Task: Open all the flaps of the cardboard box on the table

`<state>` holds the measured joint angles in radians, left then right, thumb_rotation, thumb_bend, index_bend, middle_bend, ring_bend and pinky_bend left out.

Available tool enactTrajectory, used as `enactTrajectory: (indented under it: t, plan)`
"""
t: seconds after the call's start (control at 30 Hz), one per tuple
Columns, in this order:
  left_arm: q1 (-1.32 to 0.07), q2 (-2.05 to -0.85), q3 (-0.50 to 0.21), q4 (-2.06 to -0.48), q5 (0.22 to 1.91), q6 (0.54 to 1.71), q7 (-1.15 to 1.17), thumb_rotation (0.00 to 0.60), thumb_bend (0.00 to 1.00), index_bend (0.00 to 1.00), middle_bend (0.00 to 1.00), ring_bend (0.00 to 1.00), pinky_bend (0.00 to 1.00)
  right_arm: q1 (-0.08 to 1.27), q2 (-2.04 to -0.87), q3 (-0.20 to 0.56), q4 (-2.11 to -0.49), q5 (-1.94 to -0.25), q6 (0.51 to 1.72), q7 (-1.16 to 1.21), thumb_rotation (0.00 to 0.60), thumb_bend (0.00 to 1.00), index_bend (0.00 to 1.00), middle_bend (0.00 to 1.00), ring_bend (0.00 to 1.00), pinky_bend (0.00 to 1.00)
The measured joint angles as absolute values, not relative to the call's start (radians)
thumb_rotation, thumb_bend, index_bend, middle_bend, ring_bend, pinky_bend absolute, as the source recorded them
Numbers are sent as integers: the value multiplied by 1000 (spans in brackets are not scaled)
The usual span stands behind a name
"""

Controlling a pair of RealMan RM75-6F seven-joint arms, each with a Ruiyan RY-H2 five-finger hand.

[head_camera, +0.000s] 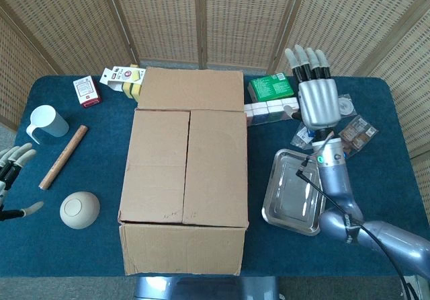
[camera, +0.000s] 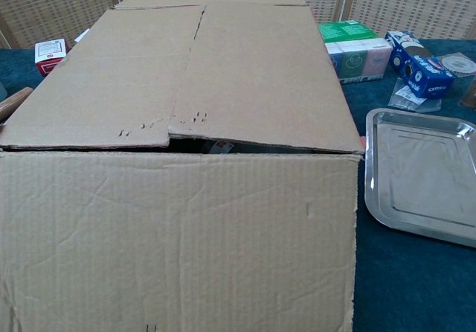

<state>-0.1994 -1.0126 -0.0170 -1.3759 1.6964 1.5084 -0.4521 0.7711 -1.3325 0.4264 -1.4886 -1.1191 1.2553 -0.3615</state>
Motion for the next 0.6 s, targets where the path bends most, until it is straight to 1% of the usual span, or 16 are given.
enactTrajectory:
  t: [0.1,0.2,0.27,0.37,0.6]
  plan:
    - [-253,-999,-33,-1402,1709,1464,-447,600,1,0,0,0,85,704,-1269,386,-1538,-1177,1284,-293,600,0,0,0,0,12]
    - [-309,-988,-50,-1428,1718,1418,-445,600,0,0,0,0,94,652,-1230,346,-1553,-1245,1324,-247,600,0,0,0,0,47]
    - [-347,-983,-63,-1447,1724,1389,-441,600,0,0,0,0,97,611,-1215,319,-1546,-1297,1372,-212,600,0,0,0,0,73]
    - [-409,-976,-85,-1485,1735,1344,-432,600,0,0,0,0,103,542,-1191,279,-1534,-1356,1444,-141,600,0,0,0,0,80]
    - [-537,-988,-138,-1570,1750,1252,-364,600,0,0,0,0,130,385,-1134,193,-1563,-1388,1527,-45,600,0,0,0,0,80]
